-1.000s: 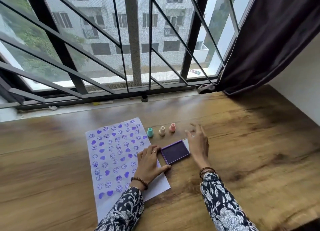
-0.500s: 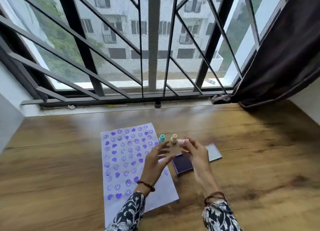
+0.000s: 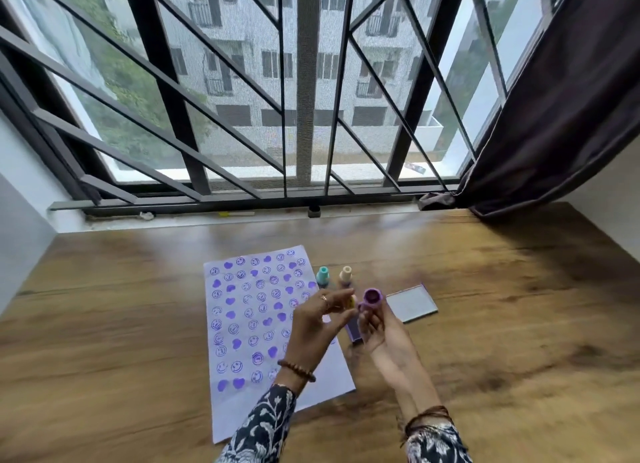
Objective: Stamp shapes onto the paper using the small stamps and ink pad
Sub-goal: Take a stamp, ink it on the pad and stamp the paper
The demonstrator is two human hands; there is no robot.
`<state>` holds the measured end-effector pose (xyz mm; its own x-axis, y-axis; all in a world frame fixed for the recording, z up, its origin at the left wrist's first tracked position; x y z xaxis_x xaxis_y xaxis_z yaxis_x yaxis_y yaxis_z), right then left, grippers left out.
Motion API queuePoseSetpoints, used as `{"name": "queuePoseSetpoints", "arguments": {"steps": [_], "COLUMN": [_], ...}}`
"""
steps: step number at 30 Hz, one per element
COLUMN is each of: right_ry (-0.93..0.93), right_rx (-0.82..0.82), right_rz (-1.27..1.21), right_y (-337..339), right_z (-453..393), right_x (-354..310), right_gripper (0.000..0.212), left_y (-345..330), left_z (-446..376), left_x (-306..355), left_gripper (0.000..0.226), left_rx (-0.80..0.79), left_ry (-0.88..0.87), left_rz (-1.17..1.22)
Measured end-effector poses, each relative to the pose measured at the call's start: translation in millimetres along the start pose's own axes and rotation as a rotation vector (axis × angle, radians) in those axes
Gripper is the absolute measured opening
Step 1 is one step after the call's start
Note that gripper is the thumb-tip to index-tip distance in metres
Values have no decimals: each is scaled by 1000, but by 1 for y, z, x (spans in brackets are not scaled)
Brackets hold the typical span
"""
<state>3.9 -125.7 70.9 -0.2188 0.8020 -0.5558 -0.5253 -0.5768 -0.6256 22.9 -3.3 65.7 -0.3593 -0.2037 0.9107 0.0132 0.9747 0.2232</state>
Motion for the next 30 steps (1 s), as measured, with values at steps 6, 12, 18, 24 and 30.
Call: {"name": "queuePoseSetpoints", "arguments": {"steps": [6,12,18,24,30], "right_ry": [-89,135,617,873,950], "right_rx": [21,88,284,155,140], "right_rz": [-91,254,1189,1575,1851], "right_y": [19,47,57,54,43], "right_z": [-8,-18,-21,-16,-17], "right_x": [-9,-21,-31,-16,-11], "right_gripper": [22,13,7,1,2], "left_y": [4,-5,-16,-19,-19], "left_z": [6,11,9,12,16], "left_x": [-23,-45,-56,-63,-72], "left_gripper": [26,19,14,12,19], "left_rx": [-31,-121,-149,-126,-137], "left_ry": [147,348,411,459,457], "left_rz": [1,-31,-57,16,-37]}}
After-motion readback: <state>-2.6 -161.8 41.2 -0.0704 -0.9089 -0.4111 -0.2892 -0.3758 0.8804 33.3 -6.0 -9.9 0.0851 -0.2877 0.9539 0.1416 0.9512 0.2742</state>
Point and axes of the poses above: each hand's wrist, its own z-axis away from the middle knuckle, its own y-axis out of the back of the hand, x = y × z, the point moved 2 cm from there along -z, towards the middle knuckle, and after that the axes turned 1 degree about x, right-handed, at the moved point
